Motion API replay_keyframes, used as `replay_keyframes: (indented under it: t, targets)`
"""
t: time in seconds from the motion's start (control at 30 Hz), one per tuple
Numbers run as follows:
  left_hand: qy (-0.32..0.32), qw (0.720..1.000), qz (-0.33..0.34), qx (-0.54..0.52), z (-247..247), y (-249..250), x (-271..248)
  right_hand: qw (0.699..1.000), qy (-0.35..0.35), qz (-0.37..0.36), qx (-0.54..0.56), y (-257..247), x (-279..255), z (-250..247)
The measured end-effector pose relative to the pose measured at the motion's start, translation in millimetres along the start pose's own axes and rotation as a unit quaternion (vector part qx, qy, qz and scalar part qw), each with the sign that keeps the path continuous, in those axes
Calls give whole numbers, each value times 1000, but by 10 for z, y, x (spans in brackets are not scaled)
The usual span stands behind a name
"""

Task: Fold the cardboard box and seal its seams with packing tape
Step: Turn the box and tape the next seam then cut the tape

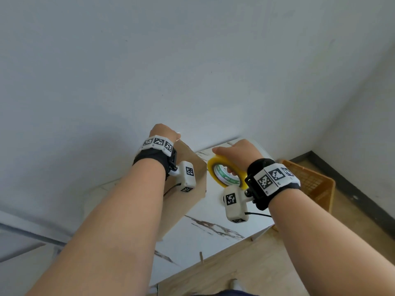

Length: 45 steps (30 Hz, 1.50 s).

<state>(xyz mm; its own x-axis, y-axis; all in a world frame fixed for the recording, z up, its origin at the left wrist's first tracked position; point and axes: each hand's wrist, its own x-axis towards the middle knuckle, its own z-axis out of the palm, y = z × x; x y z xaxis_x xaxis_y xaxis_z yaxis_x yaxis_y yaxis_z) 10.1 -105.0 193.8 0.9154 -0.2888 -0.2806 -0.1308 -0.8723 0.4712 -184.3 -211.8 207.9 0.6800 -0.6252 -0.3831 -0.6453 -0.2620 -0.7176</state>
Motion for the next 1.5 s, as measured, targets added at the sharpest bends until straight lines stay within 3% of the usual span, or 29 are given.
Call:
replay_keyframes:
  t: [0.13,0.23,0.47,0.7,0.9,1.13,1.5]
  targets:
    - [-14,999,26,33,13,-46,111,1000,8,2,-27,-135,-48,86]
    - [-56,998,20,-25,96,-112,211,999,21,23,-11,-169,-9,162]
    - [-13,987,4,-160,-35,-105,345,993,19,51,-103,-143,-10,243]
    - [-26,987,6,-161,59,-184,411,998,13,60,-28,-127,-20,153]
    - [-27,998,12,-63,72,-144,325,997,0,57,-54,-78,-30,178]
    - [-29,995,1,-93,161,-219,433,997,10,64,-31,-28,7,263]
    - [-35,997,23,-67,247,-167,417,987,-36,53,-147,-6,-88,287]
